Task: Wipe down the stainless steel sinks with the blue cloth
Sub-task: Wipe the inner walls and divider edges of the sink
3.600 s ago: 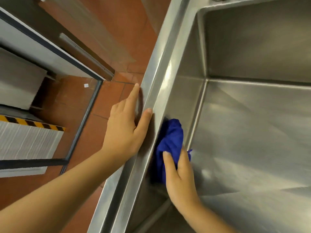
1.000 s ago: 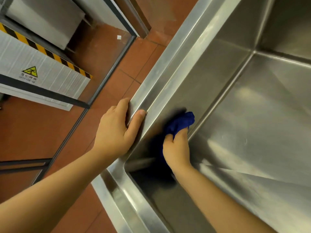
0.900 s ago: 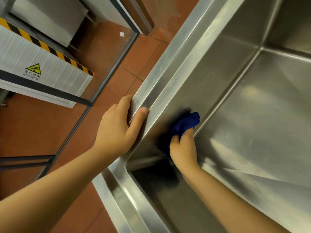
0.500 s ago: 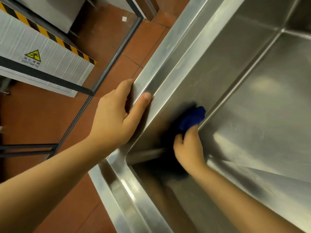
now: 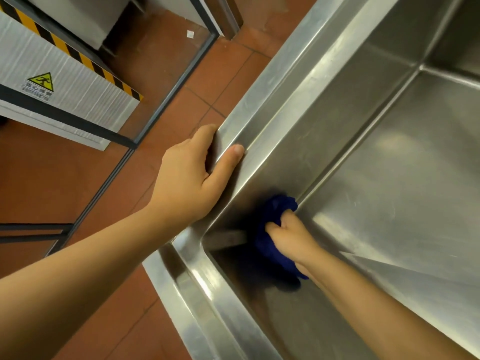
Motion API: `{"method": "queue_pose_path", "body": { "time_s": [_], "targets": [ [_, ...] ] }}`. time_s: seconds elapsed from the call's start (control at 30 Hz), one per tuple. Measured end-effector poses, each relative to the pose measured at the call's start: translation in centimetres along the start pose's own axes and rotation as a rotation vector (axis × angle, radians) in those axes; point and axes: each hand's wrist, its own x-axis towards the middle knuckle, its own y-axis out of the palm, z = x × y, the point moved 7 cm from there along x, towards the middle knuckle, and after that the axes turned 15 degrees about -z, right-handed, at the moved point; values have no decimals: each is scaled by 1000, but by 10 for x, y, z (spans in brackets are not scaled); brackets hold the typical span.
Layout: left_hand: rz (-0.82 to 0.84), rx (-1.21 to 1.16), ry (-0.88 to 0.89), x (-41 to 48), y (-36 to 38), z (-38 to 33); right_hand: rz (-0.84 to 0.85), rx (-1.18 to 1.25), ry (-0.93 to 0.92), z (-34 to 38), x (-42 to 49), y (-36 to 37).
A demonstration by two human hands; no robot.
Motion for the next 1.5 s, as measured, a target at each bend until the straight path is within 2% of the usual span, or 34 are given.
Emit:
{"method": "queue_pose_path", "body": {
  "time_s": [0.1,0.3,0.4,0.57,0.73,0.8,0.93,1.0,1.1,1.17,1.3,1.5],
  "targets": [
    [14,-5,-9,1,1,0,14,-80,22,-6,15,0],
    [41,6,-24,0,2,5,61,-166,184,-22,30,0],
    [39,23,-35,0,1,4,174,-190,94,-3,4,-4],
    [39,42,-41,0,-1,2,366,-413,-240,49,-58,-9],
    [45,42,-47,0,2,5,350,-378,-191,54,-56,-8],
    [39,44,-42,0,3,4,301,-456,-192,46,-50,1],
    [34,53,-37,0,1,2,204,-399,-220,52,-65,-1],
    [39,59,-36,1,1,2,235,-356,-325,75,-90,-7],
    [41,65,-37,1,2,4,384,-289,-429,106,-124,-11],
    [35,80,-38,1,2,4,428,-257,-409,111,-125,-16],
    [46,88,-28,1,3,4,371,-315,-351,88,-100,-14],
    [24,101,-6,1,3,6,276,-370,-121,24,-63,-12]
  ]
}}
